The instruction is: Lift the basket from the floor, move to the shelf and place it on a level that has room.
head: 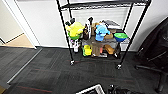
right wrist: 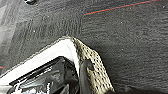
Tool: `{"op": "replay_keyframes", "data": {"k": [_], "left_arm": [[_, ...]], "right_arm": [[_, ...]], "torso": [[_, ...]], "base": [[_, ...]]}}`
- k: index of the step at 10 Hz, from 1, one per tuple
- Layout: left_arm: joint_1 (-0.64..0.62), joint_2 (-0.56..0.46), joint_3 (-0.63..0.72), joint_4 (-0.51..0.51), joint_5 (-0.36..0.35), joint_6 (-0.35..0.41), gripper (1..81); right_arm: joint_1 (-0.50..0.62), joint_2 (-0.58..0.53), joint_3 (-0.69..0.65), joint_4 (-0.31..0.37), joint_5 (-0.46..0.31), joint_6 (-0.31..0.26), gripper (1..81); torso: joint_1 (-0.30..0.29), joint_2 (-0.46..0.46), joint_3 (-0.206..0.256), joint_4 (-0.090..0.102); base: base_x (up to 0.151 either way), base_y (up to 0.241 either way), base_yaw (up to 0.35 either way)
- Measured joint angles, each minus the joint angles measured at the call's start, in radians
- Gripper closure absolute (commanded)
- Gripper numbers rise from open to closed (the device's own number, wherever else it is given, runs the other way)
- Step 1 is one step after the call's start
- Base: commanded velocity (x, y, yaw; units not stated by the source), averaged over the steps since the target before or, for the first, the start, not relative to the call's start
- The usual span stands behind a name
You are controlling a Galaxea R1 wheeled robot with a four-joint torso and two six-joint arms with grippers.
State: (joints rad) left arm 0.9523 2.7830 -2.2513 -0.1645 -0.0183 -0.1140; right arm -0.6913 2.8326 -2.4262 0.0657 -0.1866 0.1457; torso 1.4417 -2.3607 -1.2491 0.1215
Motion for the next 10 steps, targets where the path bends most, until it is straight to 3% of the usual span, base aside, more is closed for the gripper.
{"op": "replay_keyframes", "data": {"k": [6, 7, 10], "left_arm": [[-0.028, 0.043, -0.022, 0.000, -0.003, 0.000, 1.0], [-0.029, 0.043, -0.022, 0.000, -0.002, 0.000, 1.0], [-0.029, 0.043, -0.022, 0.000, 0.000, 0.000, 1.0]], "right_arm": [[-0.046, 0.034, -0.020, 0.000, 0.004, -0.003, 1.0], [-0.045, 0.038, -0.019, 0.000, 0.008, -0.004, 81.1], [-0.051, 0.033, -0.026, -0.008, 0.023, -0.023, 81.1]], "torso": [[0.000, 0.000, 0.000, 0.000], [0.000, 0.000, 0.000, 0.000], [0.000, 0.000, 0.000, 0.000]], "base": [[0.000, 0.000, 0.000], [0.000, 0.000, 0.000], [0.000, 0.000, 0.000]]}}
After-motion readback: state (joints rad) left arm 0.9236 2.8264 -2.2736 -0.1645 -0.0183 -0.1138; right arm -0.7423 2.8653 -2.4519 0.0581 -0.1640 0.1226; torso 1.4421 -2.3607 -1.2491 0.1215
